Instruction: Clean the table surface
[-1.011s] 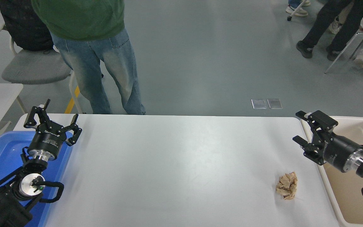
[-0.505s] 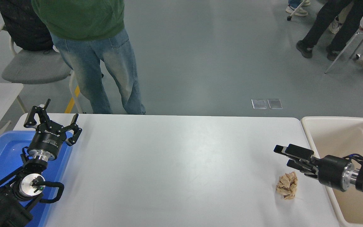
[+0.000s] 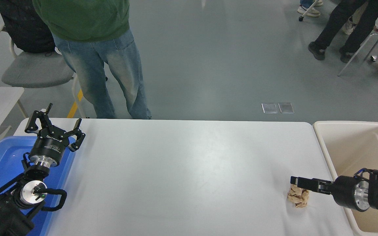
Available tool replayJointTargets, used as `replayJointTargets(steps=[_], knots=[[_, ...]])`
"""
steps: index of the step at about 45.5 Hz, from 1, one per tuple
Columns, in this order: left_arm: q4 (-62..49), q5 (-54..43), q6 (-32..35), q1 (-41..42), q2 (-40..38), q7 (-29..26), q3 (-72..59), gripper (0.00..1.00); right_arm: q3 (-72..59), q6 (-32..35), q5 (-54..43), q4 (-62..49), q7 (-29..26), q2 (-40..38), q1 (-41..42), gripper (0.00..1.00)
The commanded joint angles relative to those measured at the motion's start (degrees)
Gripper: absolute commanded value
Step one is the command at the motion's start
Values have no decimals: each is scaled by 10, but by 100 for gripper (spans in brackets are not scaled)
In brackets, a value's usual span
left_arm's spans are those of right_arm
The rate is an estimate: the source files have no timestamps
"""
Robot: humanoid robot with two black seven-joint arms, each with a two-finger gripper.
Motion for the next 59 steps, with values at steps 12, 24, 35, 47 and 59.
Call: replayJointTargets(steps=[12, 24, 35, 47, 59], knots=[[0, 0, 0, 0, 0, 0, 0, 99, -6, -3, 30, -4, -42, 48, 25, 100], [0, 0, 0, 0, 0, 0, 0, 99, -10, -1, 27, -9, -42, 52, 23, 100], [0, 0, 0, 0, 0, 0, 0, 99, -25, -4, 21, -29, -43, 57, 20, 100], [0, 0, 0, 1, 0, 0, 0, 99, -28, -14, 22, -29, -43, 60, 5, 100], [0, 0, 0, 1, -1, 0, 0, 99, -28, -40, 22, -52, -43, 96, -3, 100]])
